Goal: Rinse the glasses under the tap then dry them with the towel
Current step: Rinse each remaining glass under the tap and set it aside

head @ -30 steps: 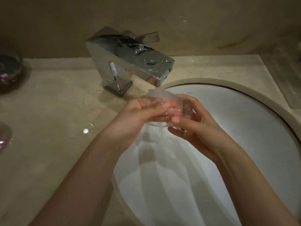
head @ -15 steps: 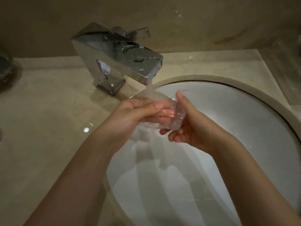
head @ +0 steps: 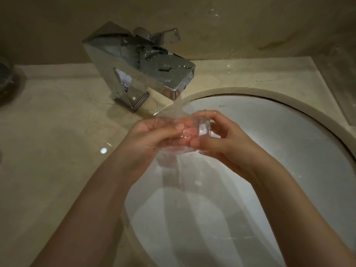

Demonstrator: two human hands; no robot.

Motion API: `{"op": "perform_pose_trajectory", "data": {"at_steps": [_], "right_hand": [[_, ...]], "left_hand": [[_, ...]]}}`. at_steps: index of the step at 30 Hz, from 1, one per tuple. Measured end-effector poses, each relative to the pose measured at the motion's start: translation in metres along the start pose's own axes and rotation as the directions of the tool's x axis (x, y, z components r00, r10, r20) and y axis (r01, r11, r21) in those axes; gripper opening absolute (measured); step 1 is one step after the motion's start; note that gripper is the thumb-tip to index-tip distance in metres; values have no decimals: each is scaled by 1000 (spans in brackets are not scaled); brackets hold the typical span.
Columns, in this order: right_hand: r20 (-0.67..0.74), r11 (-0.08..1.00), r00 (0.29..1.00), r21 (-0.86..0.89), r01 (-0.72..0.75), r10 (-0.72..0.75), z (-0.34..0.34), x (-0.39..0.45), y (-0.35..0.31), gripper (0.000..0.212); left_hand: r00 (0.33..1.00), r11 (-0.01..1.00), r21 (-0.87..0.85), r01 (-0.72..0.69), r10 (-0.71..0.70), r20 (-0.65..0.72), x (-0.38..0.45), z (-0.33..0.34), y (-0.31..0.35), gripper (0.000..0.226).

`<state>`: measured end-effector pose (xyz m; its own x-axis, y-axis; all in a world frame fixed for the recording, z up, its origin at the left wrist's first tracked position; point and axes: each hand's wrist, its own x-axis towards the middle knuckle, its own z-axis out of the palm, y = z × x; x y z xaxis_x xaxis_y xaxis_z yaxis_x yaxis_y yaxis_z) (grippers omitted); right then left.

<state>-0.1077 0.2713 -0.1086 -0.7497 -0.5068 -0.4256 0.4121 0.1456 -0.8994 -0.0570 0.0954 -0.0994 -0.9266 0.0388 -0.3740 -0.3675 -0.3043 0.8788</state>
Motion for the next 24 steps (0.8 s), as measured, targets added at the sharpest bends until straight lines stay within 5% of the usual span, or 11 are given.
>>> {"op": "perform_pose_trajectory", "data": {"at_steps": [2, 7, 9, 12, 14, 16, 20, 22, 24], "right_hand": [[-23, 1000, 1000, 8, 3, -2, -3, 1, 0, 59], [94, 979, 980, 84, -184, 176, -5, 0, -4, 52], [75, 984, 987, 99, -146, 139, -5, 0, -3, 36], [13, 994, 997, 73, -81, 80, -12, 0, 4, 57], [61, 985, 993, 131, -112, 104, -12, -1, 3, 51], [62, 970, 984, 165, -176, 168, -9, -2, 0, 66], [-15, 994, 998, 96, -58, 60, -6, -1, 2, 42], [-57, 1000, 998, -7, -17, 16, -7, 1, 5, 56], [-6, 994, 997, 69, -81, 81, -6, 0, 4, 52]], "left_hand": [[1000, 1000, -1, 0, 0, -2, -1, 0, 1, 15], [1000, 999, 35, -19, 18, 18, 0, 1, 1, 21], [1000, 999, 41, -26, 26, 12, 1, 1, -1, 21], [999, 998, 51, -36, 36, 1, 2, 2, -3, 25], [999, 996, 77, -39, 39, 3, 2, 1, -4, 24], [999, 996, 82, -37, 36, 13, 3, 2, -4, 21], [1000, 998, 67, -20, 18, 24, 4, 2, -4, 13], [1000, 997, 70, -20, 18, 22, 5, 1, -3, 15], [1000, 997, 71, -25, 24, 19, 5, 0, -4, 17]]}}
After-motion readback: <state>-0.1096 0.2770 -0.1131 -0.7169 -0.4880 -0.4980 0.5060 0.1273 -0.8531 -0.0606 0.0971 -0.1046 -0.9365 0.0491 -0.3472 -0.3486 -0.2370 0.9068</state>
